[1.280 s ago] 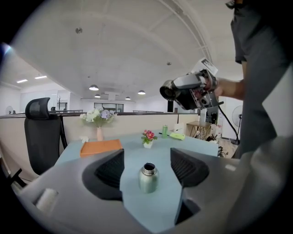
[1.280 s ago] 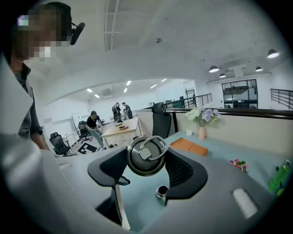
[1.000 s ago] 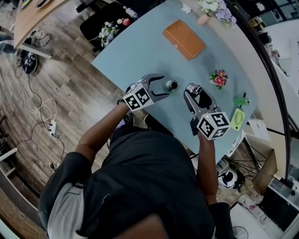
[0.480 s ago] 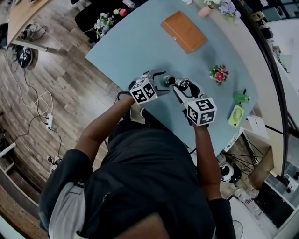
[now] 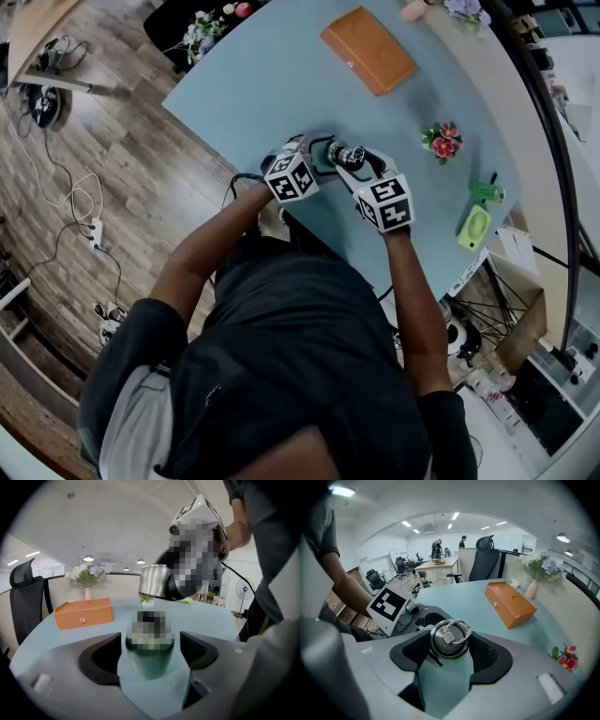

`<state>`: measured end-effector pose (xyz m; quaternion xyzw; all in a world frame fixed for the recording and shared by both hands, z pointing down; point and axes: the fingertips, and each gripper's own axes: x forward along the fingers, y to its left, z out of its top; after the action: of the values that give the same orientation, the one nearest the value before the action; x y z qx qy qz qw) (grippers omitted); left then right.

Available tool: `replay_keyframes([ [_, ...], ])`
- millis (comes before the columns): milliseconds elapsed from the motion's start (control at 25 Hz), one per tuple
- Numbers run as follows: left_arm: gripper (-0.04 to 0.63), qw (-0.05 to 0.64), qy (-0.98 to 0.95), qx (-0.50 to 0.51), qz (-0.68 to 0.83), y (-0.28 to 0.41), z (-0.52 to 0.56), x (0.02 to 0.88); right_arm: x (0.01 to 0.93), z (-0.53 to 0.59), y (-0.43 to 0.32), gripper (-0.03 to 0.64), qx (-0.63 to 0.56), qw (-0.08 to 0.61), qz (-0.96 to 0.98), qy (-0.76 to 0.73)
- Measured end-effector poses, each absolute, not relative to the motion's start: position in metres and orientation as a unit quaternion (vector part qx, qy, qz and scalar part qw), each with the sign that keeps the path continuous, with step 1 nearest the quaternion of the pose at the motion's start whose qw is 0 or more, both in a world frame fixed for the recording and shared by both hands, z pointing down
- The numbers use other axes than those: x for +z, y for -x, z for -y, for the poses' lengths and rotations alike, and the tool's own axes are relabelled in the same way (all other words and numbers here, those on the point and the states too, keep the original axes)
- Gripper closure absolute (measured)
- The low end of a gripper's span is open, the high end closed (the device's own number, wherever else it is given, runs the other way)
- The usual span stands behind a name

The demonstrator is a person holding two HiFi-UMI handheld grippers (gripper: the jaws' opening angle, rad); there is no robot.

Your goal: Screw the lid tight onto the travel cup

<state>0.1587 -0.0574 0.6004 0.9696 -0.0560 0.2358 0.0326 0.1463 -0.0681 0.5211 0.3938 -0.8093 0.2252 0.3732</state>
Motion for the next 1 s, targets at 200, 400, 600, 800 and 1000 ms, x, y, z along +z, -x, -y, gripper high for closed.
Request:
replay_keyframes([
  [200,0.176,0.025,-0.972,0.227,0.061,-0.165,0.057,0.605,0.532,0.071,-0.142,0.353,0.204,0.4,0.815,-0.367],
  [400,0.176,0.02,-0.973,0.223,0.062,-0.169,0.059,0.611,0.541,0.073,-0.137,0.353,0.192,0.423,0.818,-0.339],
  [600,0.176,0.023,-0.973,0.22,0.066,-0.17,0.061,0.615,0.549,0.073,-0.134,0.353,0.187,0.437,0.819,-0.322],
  [800,0.176,0.03,-0.974,0.216,0.063,-0.17,0.063,0.618,0.555,0.072,-0.134,0.353,0.195,0.446,0.814,-0.318],
  [1000,0.176,0.035,-0.975,0.214,0.057,-0.171,0.064,0.624,0.558,0.075,-0.134,0.353,0.2,0.442,0.815,-0.318],
])
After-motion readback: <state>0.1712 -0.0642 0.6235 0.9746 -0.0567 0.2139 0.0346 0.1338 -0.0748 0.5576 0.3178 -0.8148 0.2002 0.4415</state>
